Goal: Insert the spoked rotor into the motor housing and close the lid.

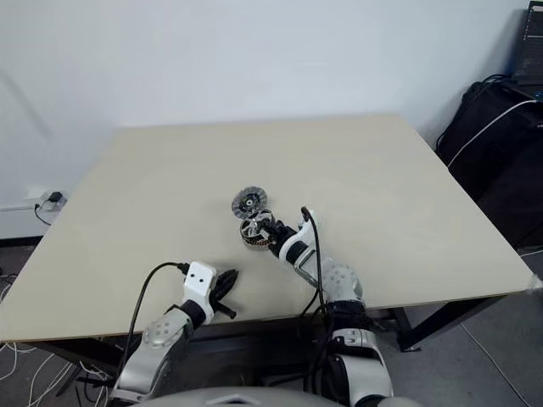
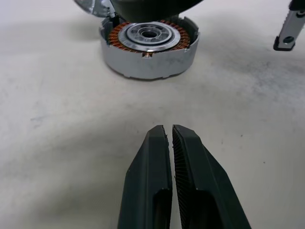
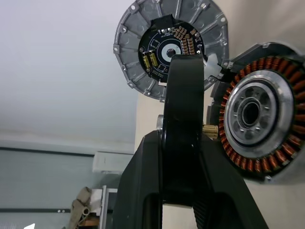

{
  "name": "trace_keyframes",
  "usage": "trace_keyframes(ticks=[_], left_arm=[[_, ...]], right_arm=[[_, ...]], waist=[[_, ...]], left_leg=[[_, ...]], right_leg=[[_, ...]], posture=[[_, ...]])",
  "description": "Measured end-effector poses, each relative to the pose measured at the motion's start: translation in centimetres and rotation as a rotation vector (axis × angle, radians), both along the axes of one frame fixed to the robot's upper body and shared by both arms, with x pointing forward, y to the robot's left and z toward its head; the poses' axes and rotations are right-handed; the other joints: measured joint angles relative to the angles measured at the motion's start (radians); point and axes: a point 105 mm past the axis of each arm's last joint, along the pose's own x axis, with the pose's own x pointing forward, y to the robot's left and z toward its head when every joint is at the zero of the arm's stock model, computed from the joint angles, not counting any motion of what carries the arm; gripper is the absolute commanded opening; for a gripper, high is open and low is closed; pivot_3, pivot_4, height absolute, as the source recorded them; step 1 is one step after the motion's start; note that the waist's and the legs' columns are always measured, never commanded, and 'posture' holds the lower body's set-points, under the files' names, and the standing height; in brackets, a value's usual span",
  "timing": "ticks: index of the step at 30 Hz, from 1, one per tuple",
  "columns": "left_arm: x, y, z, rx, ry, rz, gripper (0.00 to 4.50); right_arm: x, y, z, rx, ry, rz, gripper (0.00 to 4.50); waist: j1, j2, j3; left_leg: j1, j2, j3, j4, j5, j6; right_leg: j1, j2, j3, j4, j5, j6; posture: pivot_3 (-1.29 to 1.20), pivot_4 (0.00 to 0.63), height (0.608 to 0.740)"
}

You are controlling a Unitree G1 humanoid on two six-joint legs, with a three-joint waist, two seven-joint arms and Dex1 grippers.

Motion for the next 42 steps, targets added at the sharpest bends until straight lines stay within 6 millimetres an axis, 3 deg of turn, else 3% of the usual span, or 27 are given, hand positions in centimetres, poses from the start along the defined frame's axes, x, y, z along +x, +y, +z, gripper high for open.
trace_keyframes(ticks=[14, 27, 36, 42], left_arm=[[0.0, 0.0, 0.0, 0.0, 0.002, 0.001, 0.29], [-0.1, 0.0, -0.1, 0.001, 0.004, 0.001, 0.29], [-0.1, 0.2, -0.1, 0.009, 0.007, -0.001, 0.29], [-0.1, 0.1, -0.1, 0.006, 0.005, -0.005, 0.29]], right_arm=[[0.3, 0.2, -1.9, -0.01, 0.043, -0.007, 0.41], [1.1, 0.3, -2.2, -0.02, 0.045, -0.012, 0.41], [1.3, 0.4, -2.0, -0.02, 0.034, -0.004, 3.34], [1.5, 0.1, -1.5, -0.075, 0.021, -0.003, 3.34]], waist=[[-0.002, 0.0, 0.0], [-0.006, 0.0, 0.0], [-0.009, 0.001, -0.001], [-0.008, 0.002, -0.003]], left_leg=[[0.0, 0.0, 0.0, 0.0, 0.0, 0.0], [0.0, 0.0, 0.0, 0.0, 0.0, 0.0], [0.001, 0.0, 0.0, 0.0, 0.0, 0.0], [0.002, 0.0, 0.0, 0.0, 0.0, -0.001]], right_leg=[[0.0, 0.0, 0.0, 0.0, 0.0, 0.0], [0.0, 0.0, 0.0, 0.001, 0.0, 0.0], [0.0, 0.0, 0.0, 0.001, 0.0, 0.0], [0.001, 0.0, 0.0, 0.001, 0.0, 0.0]], posture=[[0.0, 0.0, 0.74], [0.0, 0.0, 0.74], [0.0, 0.0, 0.74], [0.0, 0.0, 0.74]])
